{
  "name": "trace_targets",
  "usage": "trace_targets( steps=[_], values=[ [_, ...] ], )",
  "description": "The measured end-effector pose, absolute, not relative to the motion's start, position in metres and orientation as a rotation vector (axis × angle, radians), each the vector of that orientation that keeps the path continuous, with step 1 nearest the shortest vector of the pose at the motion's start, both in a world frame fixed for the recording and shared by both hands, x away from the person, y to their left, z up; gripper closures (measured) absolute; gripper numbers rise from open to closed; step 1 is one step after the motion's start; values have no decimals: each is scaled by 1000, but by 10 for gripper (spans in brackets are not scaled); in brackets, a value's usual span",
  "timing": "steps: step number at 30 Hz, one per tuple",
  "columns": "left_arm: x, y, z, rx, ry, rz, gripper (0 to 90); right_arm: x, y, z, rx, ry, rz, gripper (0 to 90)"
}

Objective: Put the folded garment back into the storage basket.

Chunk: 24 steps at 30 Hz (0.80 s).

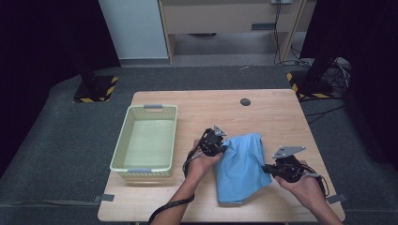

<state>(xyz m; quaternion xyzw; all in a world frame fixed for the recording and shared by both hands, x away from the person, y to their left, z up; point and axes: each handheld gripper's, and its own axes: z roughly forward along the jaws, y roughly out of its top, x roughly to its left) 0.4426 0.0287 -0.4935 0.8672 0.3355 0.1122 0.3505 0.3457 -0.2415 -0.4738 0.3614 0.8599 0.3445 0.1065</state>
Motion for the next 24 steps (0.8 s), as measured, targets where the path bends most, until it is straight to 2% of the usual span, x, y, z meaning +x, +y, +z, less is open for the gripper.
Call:
trace_targets(
  steps=[12, 24],
  values=[
    [435, 47, -440, 2228, 845, 366, 796, 348, -225, -435, 1003, 2512, 1033, 884],
    [430, 53, -411, 2199, 829, 424, 801, 352, -208, -412, 956, 2516, 1021, 884]
  ],
)
